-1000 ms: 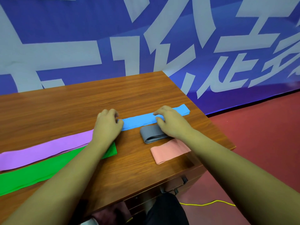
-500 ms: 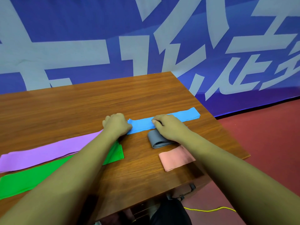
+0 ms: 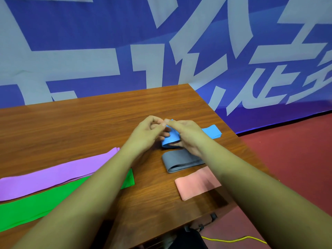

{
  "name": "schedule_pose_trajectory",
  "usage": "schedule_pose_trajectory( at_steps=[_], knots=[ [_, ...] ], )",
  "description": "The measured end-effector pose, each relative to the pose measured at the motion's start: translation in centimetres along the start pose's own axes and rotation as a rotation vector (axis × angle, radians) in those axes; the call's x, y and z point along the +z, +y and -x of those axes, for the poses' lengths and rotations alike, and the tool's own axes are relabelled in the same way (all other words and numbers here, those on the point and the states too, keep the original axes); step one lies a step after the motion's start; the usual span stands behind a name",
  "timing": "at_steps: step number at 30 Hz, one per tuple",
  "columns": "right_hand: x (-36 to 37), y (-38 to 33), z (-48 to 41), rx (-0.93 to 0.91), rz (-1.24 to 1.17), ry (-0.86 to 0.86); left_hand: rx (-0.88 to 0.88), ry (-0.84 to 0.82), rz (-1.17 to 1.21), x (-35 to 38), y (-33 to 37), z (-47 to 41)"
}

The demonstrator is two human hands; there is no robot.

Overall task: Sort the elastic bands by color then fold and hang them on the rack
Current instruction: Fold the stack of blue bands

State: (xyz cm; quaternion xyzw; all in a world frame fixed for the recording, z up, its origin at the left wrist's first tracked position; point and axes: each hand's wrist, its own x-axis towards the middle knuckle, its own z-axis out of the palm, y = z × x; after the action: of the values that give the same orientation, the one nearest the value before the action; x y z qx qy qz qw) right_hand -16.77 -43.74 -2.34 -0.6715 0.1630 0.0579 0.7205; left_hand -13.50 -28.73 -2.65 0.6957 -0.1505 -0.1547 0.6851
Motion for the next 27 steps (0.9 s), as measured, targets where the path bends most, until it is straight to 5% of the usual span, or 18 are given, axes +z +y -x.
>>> schedule_pose_trajectory(
  at_steps=[5, 8, 12, 14, 19, 27],
  knots=[
    [-1.5, 0.1, -0.4, 0.011, -0.037, 0.054, 0.029, 0.104, 0.1, 1.0, -0.2, -0.4],
    [-2.1, -0.1, -0.5, 0.024, -0.012, 0.105, 0.085, 0.173, -0.063, 0.6, -1.1, -1.1],
    [-2.9, -1.0, -0.6, 0.016, -0.055, 0.078, 0.19, -0.151, -0.528, 0.2, -2.9, -1.6],
    [-2.9, -1.8, -0.6, 0.02, -0.081, 0.056, 0.215, -0.25, -0.523, 0.7, -3.3, -1.9],
    [-4.0, -3.6, -0.8, 0.022, -0.076, 0.093, 0.147, -0.162, -0.312, 1.3, -4.3, -3.3],
    [-7.1, -2.7, -1.4, 0.033, 0.301, 0.251, 0.283, -0.197, -0.712, 0.3, -4.8, -3.6]
  ],
)
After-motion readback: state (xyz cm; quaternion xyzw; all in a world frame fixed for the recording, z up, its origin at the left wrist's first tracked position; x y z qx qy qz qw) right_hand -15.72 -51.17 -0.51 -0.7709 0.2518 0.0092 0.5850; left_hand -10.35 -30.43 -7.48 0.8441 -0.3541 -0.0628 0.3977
